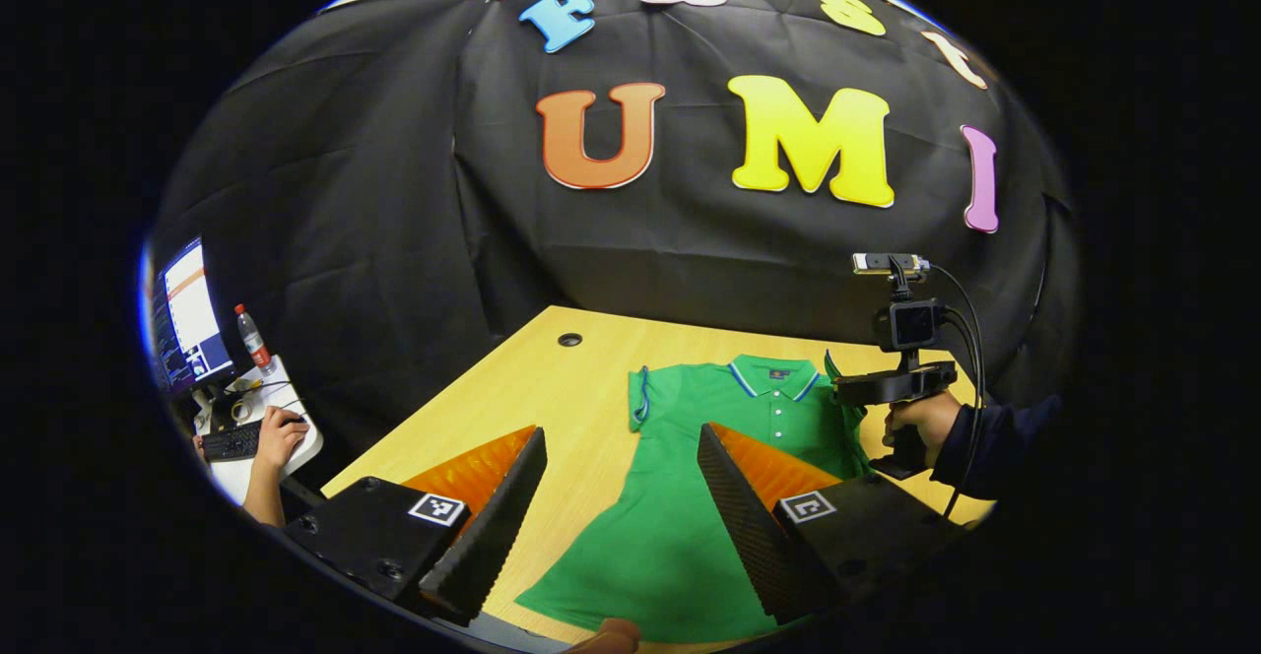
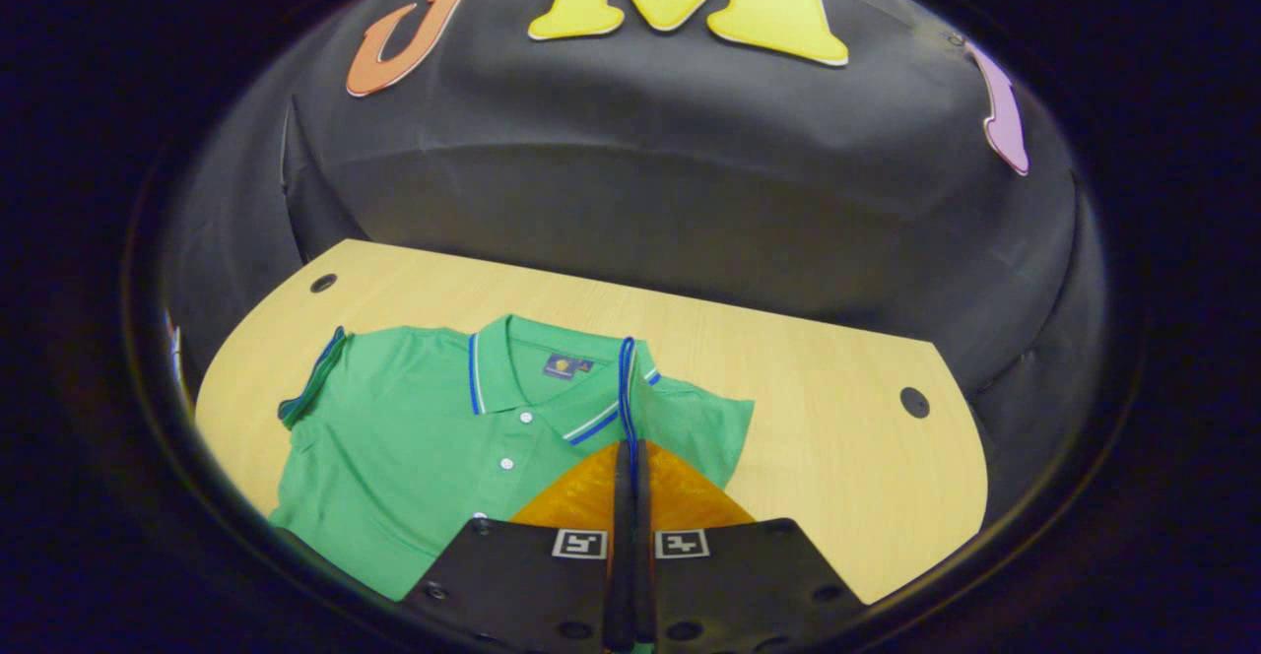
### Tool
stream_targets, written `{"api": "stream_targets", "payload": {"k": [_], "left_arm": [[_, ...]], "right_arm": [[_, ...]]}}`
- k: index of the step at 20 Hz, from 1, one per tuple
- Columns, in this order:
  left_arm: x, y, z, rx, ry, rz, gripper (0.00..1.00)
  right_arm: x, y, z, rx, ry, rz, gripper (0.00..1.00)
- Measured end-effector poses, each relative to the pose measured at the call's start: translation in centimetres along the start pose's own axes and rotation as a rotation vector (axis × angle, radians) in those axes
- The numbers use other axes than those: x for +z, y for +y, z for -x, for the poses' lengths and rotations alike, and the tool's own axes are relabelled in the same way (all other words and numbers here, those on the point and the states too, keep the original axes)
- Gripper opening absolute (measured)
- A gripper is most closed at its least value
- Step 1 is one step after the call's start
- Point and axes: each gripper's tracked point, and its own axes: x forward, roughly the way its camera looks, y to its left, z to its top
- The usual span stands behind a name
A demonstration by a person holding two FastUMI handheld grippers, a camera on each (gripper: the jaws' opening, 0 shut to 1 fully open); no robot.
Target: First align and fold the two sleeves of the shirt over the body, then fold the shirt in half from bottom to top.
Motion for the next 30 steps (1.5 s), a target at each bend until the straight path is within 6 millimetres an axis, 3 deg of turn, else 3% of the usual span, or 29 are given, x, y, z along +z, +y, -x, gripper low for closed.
{"api": "stream_targets", "payload": {"k": [7, 10, 14, 17, 18, 22, 23, 25, 26, 30], "left_arm": [[-2.3, 4.4, 1.2, 0.064, 0.046, 0.024, 1.00], [-2.6, 5.7, 1.5, 0.072, 0.053, 0.025, 1.00], [-2.2, 6.9, 1.0, 0.061, 0.045, 0.004, 1.00], [-1.1, 7.2, -0.9, 0.033, 0.032, -0.021, 0.99], [-0.5, 7.2, -1.8, 0.029, 0.026, -0.036, 1.00], [1.1, 5.4, -6.8, -0.052, 0.004, -0.107, 1.00], [1.2, 4.5, -8.2, -0.078, 0.009, -0.109, 0.99], [0.8, 2.8, -11.1, -0.125, 0.033, -0.102, 1.00], [0.5, 1.9, -12.6, -0.142, 0.044, -0.104, 0.99], [-1.4, -0.6, -18.8, -0.181, 0.102, -0.126, 1.00]], "right_arm": [[-3.8, 5.4, -2.0, 0.031, 0.070, 0.012, 0.03], [-4.5, 6.0, -2.2, 0.032, 0.086, -0.005, 0.04], [-4.2, 5.7, -0.4, 0.046, 0.099, -0.070, 0.12], [-3.0, 4.3, 3.2, 0.051, 0.073, -0.102, 0.39], [-2.4, 3.5, 4.7, 0.047, 0.056, -0.110, 0.40], [-0.7, -0.3, 11.2, 0.020, -0.008, -0.177, 0.80], [-0.5, -1.4, 12.9, 0.008, -0.023, -0.178, 0.79], [0.2, -3.7, 16.0, -0.030, -0.059, -0.174, 0.90], [0.4, -4.8, 17.6, -0.051, -0.074, -0.182, 0.90], [-0.4, -7.8, 23.6, -0.138, -0.095, -0.215, 0.93]]}}
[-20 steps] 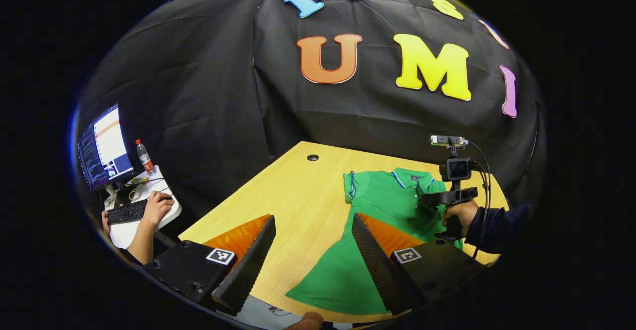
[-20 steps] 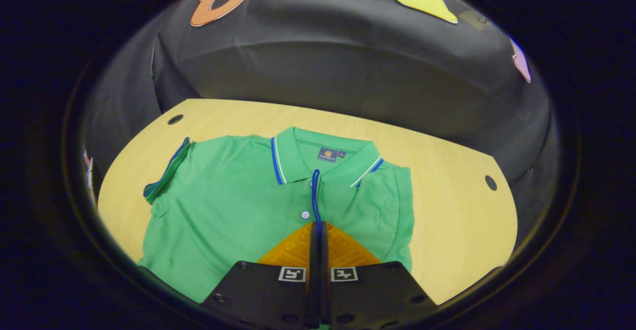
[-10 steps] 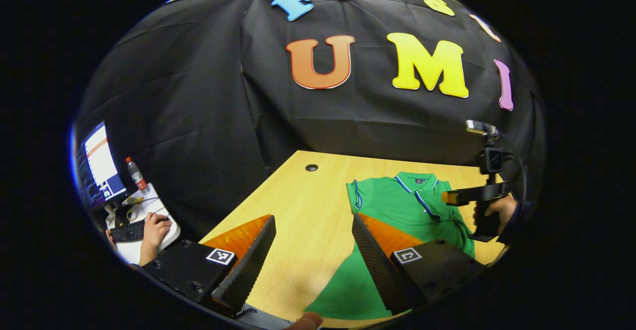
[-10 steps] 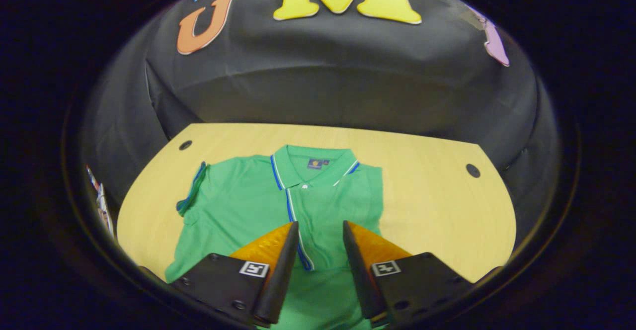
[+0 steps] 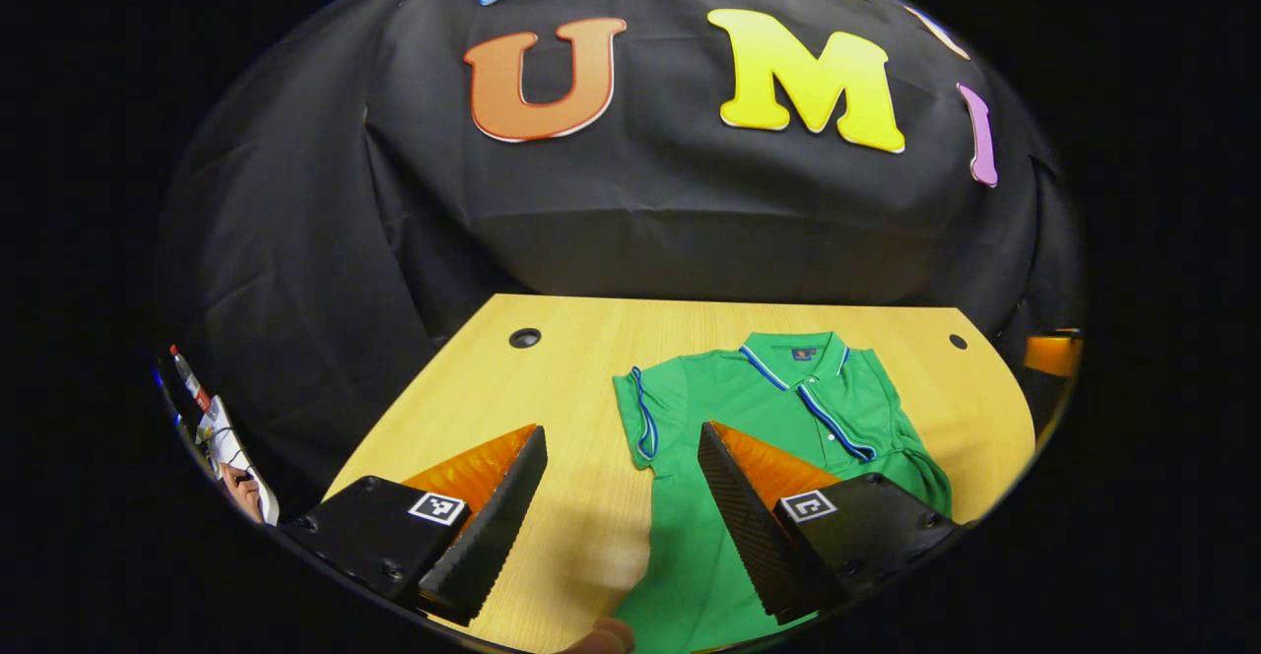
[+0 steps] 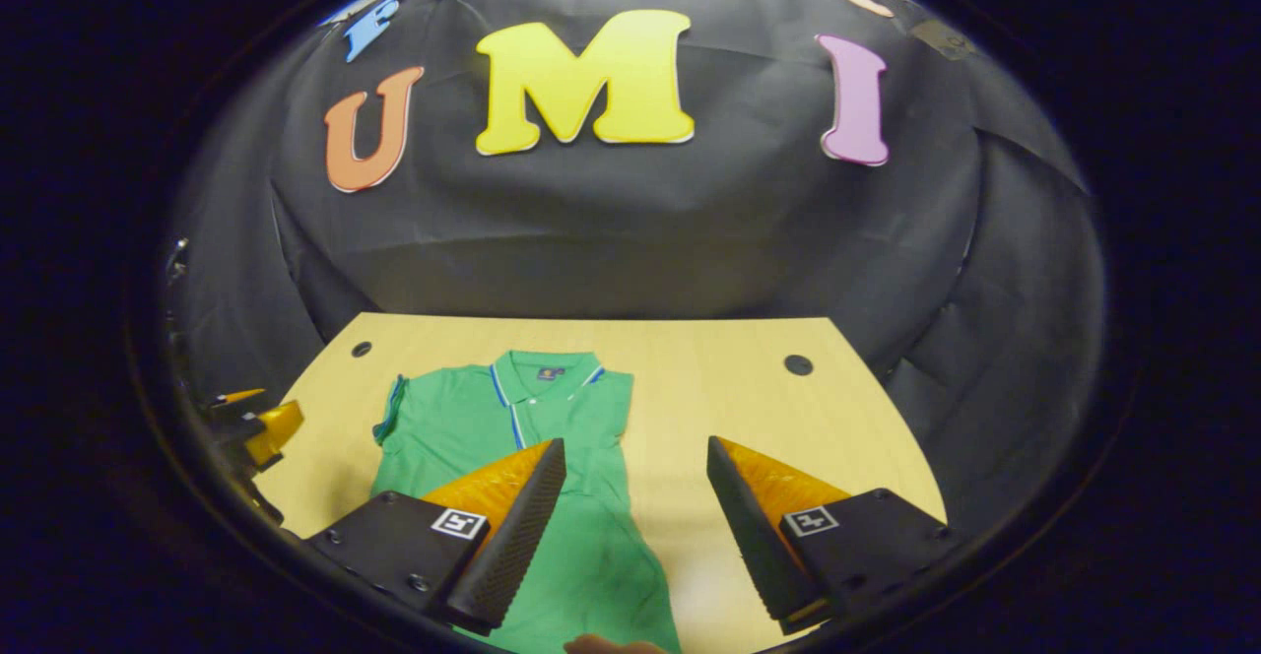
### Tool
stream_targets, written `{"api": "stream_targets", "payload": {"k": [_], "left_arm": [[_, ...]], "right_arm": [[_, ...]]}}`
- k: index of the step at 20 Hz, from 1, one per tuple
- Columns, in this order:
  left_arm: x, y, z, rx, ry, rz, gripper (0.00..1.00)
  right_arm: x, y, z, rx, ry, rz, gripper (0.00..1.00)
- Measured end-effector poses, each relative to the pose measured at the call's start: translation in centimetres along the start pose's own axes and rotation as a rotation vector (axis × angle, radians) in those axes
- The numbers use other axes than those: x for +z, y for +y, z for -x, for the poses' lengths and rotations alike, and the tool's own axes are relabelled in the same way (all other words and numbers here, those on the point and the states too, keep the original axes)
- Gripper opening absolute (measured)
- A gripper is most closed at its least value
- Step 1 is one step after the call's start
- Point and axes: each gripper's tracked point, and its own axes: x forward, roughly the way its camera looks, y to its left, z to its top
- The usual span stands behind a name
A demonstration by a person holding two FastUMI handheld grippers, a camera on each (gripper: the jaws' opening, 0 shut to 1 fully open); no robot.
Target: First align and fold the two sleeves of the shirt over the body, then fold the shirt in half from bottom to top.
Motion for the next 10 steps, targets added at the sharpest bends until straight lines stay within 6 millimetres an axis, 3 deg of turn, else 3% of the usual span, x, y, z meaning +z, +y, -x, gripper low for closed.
{"api": "stream_targets", "payload": {"k": [5, 10], "left_arm": [[-2.1, -0.2, -7.6, 0.014, 0.084, -0.015, 1.00], [-4.6, -0.1, -13.9, 0.055, 0.188, -0.024, 1.00]], "right_arm": [[-4.2, -1.4, 5.7, -0.076, 0.062, -0.037, 0.96], [-7.6, -0.5, 8.0, -0.090, 0.130, 0.008, 0.93]]}}
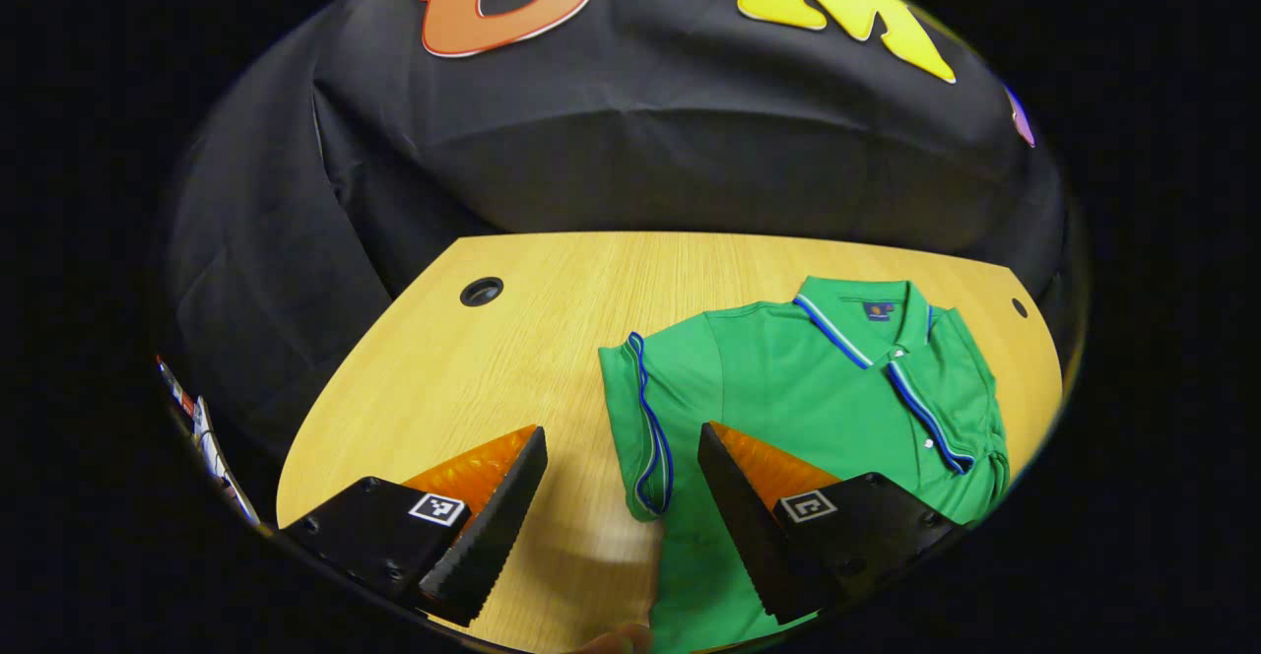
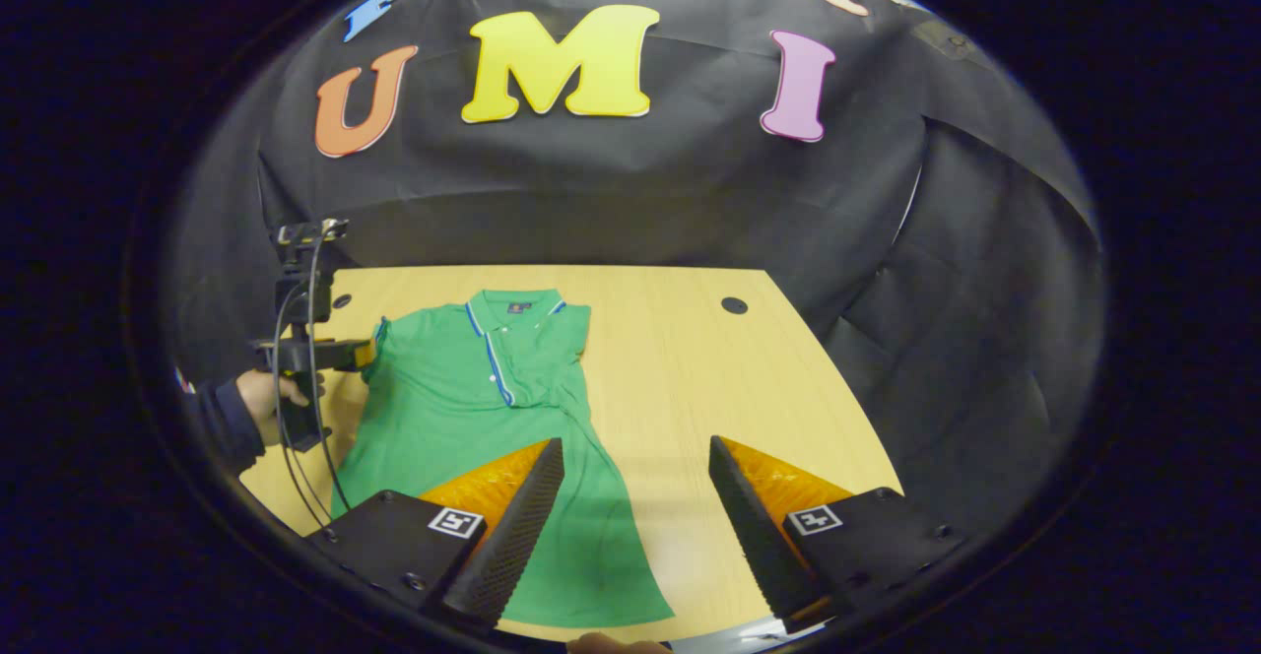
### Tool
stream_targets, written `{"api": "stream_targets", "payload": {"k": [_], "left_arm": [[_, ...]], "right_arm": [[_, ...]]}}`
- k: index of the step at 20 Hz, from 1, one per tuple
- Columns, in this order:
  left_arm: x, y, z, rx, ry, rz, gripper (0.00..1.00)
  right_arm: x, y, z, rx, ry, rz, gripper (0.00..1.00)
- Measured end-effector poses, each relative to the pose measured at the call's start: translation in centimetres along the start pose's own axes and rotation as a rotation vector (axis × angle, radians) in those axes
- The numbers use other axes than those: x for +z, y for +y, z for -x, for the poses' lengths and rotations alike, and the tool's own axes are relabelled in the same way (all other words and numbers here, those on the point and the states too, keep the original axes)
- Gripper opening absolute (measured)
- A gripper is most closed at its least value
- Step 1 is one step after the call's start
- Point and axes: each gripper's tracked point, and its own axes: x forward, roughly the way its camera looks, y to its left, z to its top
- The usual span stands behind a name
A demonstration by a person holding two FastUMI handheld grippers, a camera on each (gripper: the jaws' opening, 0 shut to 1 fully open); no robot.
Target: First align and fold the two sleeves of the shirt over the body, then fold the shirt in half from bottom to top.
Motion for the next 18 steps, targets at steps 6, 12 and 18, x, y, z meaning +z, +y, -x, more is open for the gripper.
{"api": "stream_targets", "payload": {"k": [6, 12, 18], "left_arm": [[0.7, -1.1, -3.4, -0.008, 0.042, 0.002, 0.94], [0.4, -0.7, -4.7, 0.026, 0.066, -0.004, 0.74], [0.4, -0.1, -5.2, 0.021, 0.088, 0.001, 0.37]], "right_arm": [[-1.7, 3.6, 0.0, 0.048, 0.058, 0.102, 0.96], [-1.9, 4.0, -0.6, 0.058, 0.068, 0.142, 0.93], [-2.4, 3.0, -1.1, 0.038, 0.082, 0.125, 0.93]]}}
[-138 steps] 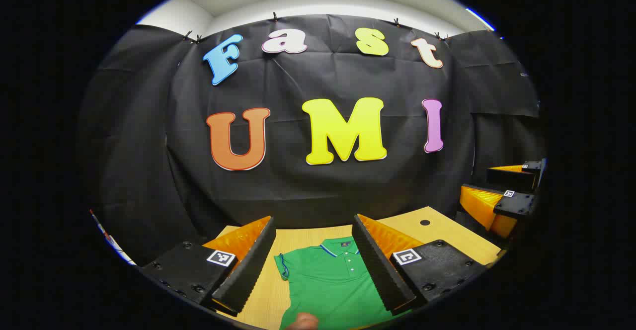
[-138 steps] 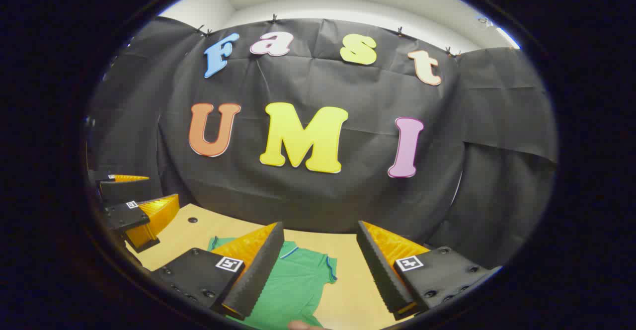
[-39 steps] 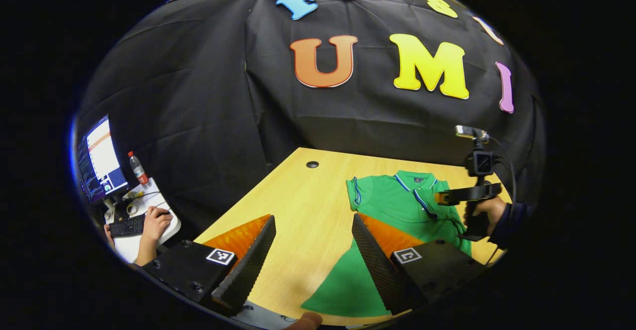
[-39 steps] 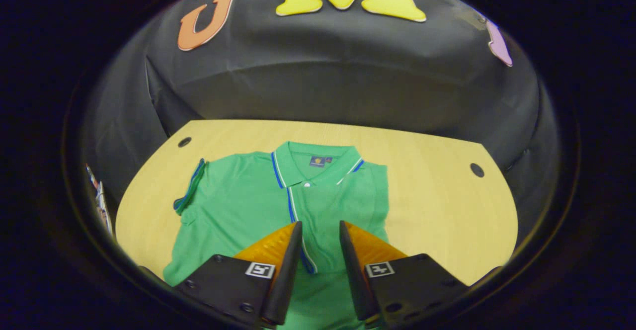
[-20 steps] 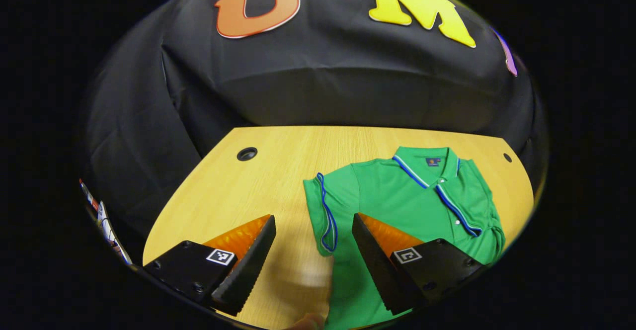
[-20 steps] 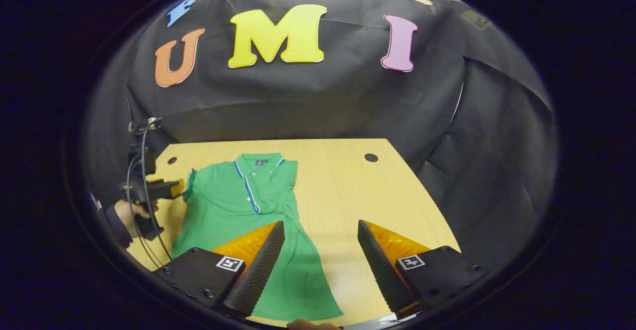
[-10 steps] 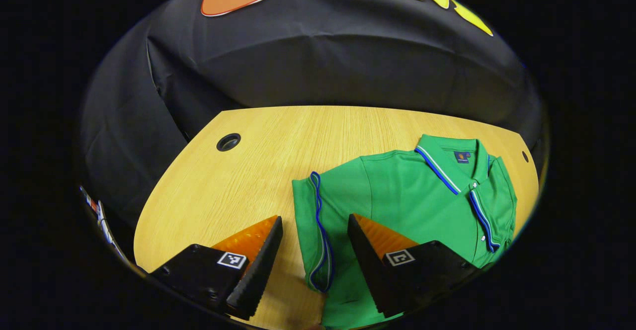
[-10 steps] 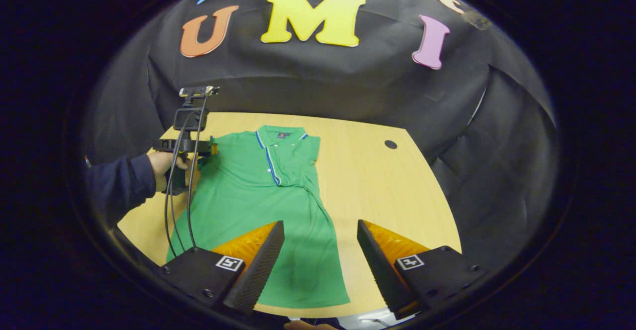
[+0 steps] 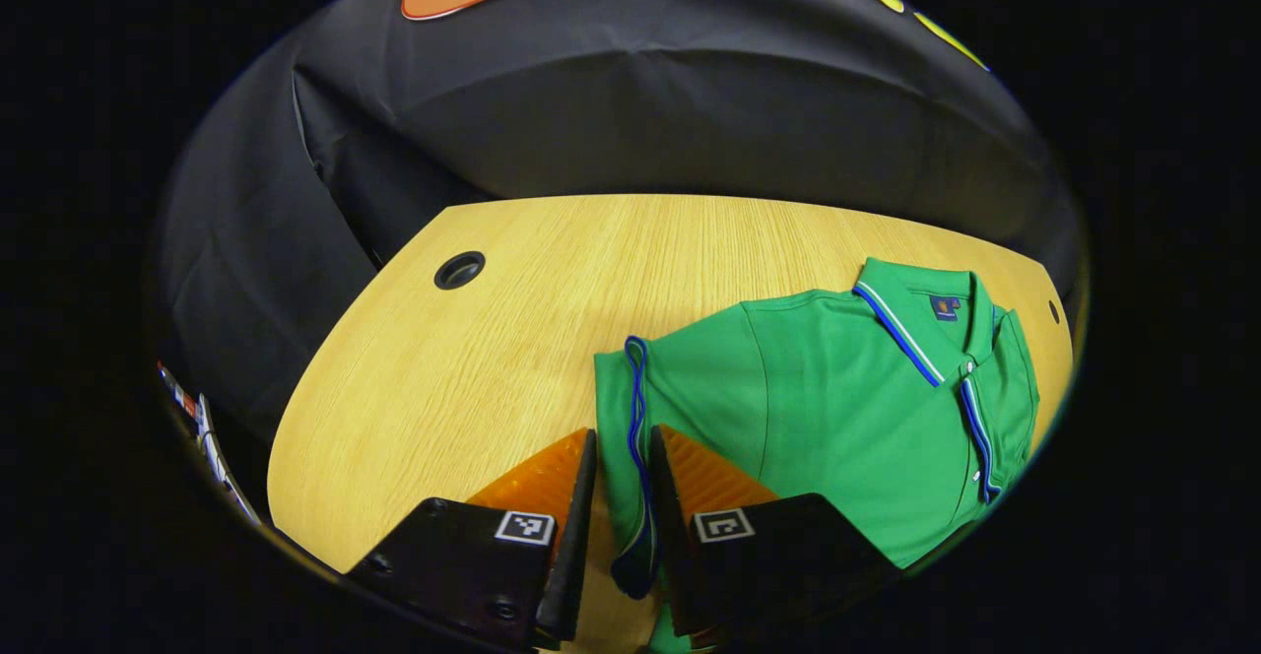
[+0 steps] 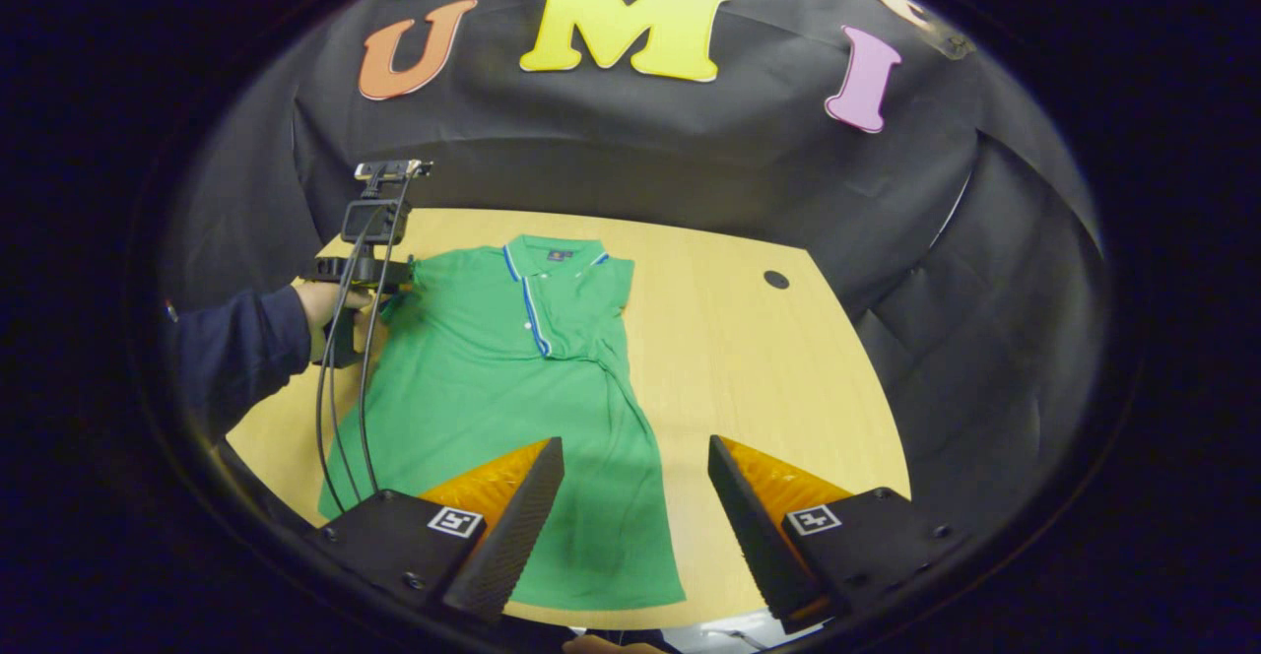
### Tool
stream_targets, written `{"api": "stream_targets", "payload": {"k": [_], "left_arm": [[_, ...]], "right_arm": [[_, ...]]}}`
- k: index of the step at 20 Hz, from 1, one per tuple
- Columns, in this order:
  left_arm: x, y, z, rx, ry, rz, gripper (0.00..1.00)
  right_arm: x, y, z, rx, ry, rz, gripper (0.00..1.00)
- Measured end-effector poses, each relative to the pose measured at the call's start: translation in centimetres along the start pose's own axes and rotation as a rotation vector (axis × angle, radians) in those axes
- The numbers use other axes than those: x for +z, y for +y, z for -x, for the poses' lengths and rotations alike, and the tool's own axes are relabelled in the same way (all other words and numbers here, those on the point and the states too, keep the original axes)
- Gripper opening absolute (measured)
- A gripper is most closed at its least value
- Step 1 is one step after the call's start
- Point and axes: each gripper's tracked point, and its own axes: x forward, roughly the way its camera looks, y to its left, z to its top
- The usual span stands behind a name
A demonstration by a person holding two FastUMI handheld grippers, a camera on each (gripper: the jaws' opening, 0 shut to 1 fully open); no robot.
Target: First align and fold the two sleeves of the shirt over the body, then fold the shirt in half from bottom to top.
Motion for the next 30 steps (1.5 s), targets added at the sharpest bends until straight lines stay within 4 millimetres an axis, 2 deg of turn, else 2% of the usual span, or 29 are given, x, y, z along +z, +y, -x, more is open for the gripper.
{"api": "stream_targets", "payload": {"k": [1, 2, 4, 8, 11, 15, 18, 20, 22, 23, 25, 27, 30], "left_arm": [[0.1, 0.5, 0.1, 0.018, 0.006, -0.017, 0.37], [-0.1, 0.8, -0.2, 0.028, 0.012, -0.028, 0.17], [0.0, 0.5, -0.2, 0.016, 0.015, -0.029, 0.10], [0.3, 0.4, 0.3, 0.004, 0.007, -0.021, 0.07], [1.5, -0.6, 1.4, -0.025, -0.026, -0.004, 0.06], [3.4, -4.1, 3.5, -0.083, -0.063, -0.033, 0.06], [4.7, -7.6, 4.9, -0.129, -0.093, -0.077, 0.06], [4.8, -10.3, 5.6, -0.169, -0.100, -0.099, 0.06], [4.6, -12.8, 6.1, -0.197, -0.102, -0.140, 0.06], [4.5, -14.0, 6.4, -0.212, -0.103, -0.160, 0.06], [4.0, -16.1, 6.8, -0.235, -0.101, -0.191, 0.06], [3.6, -17.7, 6.8, -0.247, -0.095, -0.224, 0.06], [2.3, -19.0, 6.4, -0.254, -0.068, -0.251, 0.06]], "right_arm": [[-0.1, -0.1, -0.1, -0.001, -0.001, -0.002, 0.93], [-0.1, -0.1, -0.2, 0.000, 0.000, -0.003, 0.93], [-0.3, -0.2, -0.2, 0.003, 0.004, -0.004, 0.93], [-0.6, -0.7, -0.2, 0.005, -0.001, -0.007, 0.93], [-0.7, -1.3, 0.0, 0.002, -0.010, -0.021, 0.95], [-0.7, -2.4, 0.2, -0.011, -0.017, -0.060, 0.93], [-1.0, -3.1, 0.4, -0.022, -0.017, -0.095, 0.95], [-1.3, -3.4, 0.4, -0.025, -0.013, -0.117, 0.95], [-1.7, -3.7, 0.6, -0.032, -0.014, -0.123, 0.93], [-2.0, -3.9, 0.7, -0.036, -0.010, -0.123, 0.98], [-2.7, -4.4, 0.8, -0.045, 0.000, -0.131, 0.93], [-3.3, -4.8, 1.0, -0.056, 0.006, -0.146, 0.95], [-4.2, -5.6, 1.3, -0.075, 0.017, -0.172, 0.95]]}}
